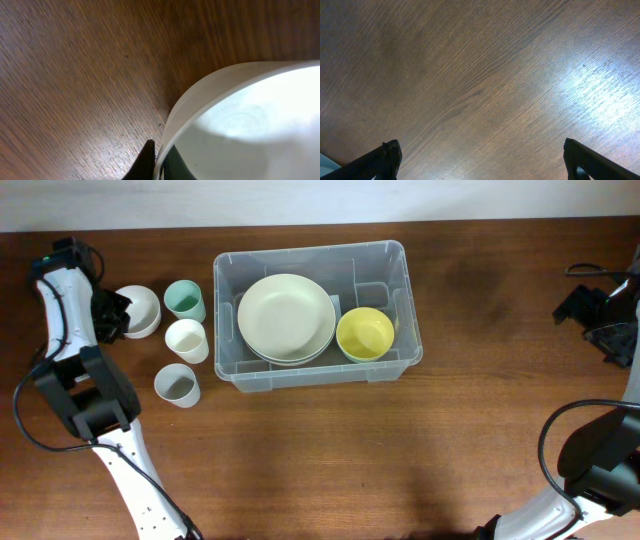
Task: Pack container
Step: 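Grasp the white bowl rim with the left gripper, then lift the white bowl and carry it over the container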
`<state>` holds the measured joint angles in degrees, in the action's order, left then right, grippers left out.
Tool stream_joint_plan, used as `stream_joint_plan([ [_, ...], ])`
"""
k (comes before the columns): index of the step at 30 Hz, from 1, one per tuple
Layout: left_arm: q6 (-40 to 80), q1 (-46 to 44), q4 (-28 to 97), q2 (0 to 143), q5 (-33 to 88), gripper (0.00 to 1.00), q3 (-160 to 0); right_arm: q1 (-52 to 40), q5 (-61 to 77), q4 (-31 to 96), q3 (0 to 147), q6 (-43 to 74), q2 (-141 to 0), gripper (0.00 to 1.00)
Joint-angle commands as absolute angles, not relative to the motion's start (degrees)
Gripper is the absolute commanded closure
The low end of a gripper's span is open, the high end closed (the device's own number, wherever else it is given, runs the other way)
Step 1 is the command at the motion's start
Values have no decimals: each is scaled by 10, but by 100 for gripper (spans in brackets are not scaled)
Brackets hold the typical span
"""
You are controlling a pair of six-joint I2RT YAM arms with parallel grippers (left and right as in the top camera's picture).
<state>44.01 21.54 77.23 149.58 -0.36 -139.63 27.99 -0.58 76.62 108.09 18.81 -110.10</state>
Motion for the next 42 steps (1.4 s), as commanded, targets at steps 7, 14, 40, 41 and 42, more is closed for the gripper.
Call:
stream_joint_plan([
  [7, 441, 251, 774, 1500, -12, 99, -1401, 281, -7, 766, 1079, 184, -1093, 1],
  [14, 441, 263, 782, 1500, 30, 99, -1493, 281, -7, 766, 1079, 184, -1093, 1],
  [40, 215, 18, 947, 1454, 208, 99, -1799, 281, -7, 766, 1079, 184, -1093, 1],
  [41, 207, 1, 950, 1454, 208, 99, -1799, 281, -7, 766, 1079, 184, -1093, 1],
  [42, 199, -19, 954, 1454, 208, 99, -1799, 281, -7, 766, 1079, 184, -1093, 1],
])
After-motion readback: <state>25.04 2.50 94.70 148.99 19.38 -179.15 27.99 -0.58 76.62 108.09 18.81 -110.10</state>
